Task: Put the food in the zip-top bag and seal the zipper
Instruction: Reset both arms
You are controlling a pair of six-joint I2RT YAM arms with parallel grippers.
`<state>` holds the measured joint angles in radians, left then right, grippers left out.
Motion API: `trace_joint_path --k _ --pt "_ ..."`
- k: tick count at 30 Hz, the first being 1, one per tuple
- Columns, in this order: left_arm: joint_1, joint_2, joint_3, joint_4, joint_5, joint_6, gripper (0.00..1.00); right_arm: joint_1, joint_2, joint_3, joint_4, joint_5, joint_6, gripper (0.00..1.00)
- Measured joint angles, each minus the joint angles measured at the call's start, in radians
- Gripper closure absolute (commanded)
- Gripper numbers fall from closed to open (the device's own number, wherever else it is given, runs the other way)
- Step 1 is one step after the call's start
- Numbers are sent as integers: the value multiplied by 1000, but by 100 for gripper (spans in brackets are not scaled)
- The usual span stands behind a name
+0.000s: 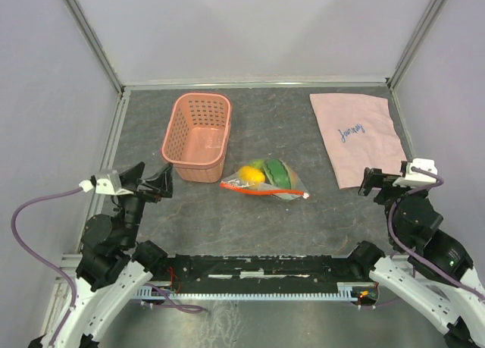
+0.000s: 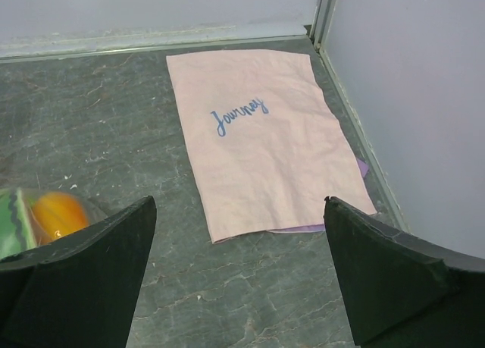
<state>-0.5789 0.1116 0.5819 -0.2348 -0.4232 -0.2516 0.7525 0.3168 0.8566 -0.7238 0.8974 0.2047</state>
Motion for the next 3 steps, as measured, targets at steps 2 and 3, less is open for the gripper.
trace_joint_path --k 2,3 --pt "0 6 0 -3 0 5 1 0 0 -2 1 0 0 1" --pt "0 10 0 -4 0 6 1 0 -2 -4 4 0 -1 1"
